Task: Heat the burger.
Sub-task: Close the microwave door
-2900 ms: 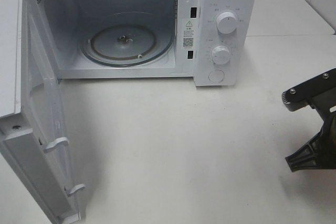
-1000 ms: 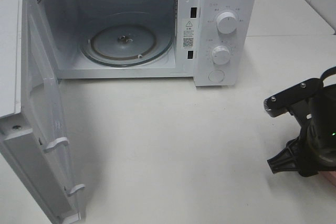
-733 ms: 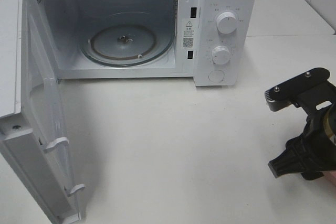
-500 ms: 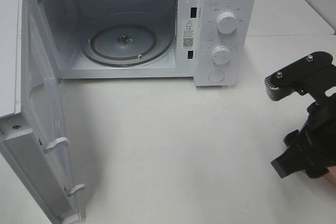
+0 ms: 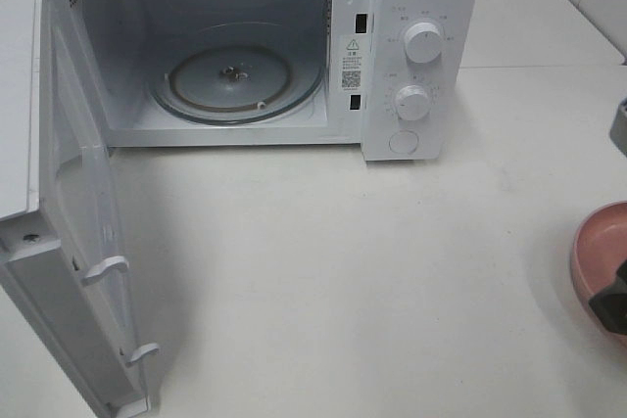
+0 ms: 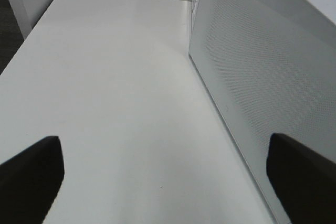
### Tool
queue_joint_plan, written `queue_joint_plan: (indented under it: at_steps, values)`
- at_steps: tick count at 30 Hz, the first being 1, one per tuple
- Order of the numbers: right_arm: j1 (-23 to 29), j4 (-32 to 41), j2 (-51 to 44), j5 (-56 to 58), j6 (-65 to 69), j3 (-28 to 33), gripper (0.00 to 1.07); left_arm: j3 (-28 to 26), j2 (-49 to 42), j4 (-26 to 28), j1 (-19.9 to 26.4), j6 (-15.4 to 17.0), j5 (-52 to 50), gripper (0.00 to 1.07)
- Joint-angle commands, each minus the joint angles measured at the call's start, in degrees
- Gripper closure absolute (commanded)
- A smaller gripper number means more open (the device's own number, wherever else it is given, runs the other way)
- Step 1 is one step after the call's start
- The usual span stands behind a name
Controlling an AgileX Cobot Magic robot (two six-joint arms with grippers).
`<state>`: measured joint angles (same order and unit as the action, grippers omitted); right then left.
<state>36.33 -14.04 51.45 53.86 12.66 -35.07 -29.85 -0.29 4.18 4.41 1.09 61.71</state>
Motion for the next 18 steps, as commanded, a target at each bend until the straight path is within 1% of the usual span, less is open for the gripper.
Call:
queue_joint_plan:
  at_steps: [1,5,6,7,8,10,11,15,18]
  values:
    - [-0.3,0.0,-4.1,4.2,-0.3,-0.3,0.27,0.2,-1.0,0.5,0.2,-0.1,-0.5,0.09]
    - [-0.3,0.1,-7.0,6.0,0.3,-0.2,0.27,0.2,-1.0,0.5,0.2,-0.1,-0.5,0.09]
    - [-0.3,-0.2,-9.8,6.6,0.3,-0.1,0.28,0.2,-1.0,0.5,0.2,-0.1,-0.5,0.09]
    - [-0.3,-0.2,-9.8,6.6,0.3,-0.1,0.28,0.2,-1.0,0.5,0.2,-0.1,-0.5,0.09]
    - [-0.3,0.0,-13.0,6.8,0.3,-0.1,0.29,0.2,-1.0,0.5,0.2,-0.1,-0.5,0.09]
    - [-0.3,-0.1,-14.6,6.9,-0.1,-0.1,0.29,0.2,-1.0,0.5,0.2,-0.1,-0.5,0.09]
    - [-0.3,0.1,-16.9,7.5,-1.4,-0.1,0.31,0.2,-1.0,0.5,0.2,-0.1,-0.5,0.09]
    - [-0.3,0.1,-19.6,8.7,-1.4,-0.1,0.31,0.2,-1.0,0.5,0.2,-0.1,-0.5,0.09]
    - [-1.8,0.5,-21.4,9.2,-1.0,-0.1,0.31,0.2,-1.0,0.5,0.2,-0.1,-0.5,0.09]
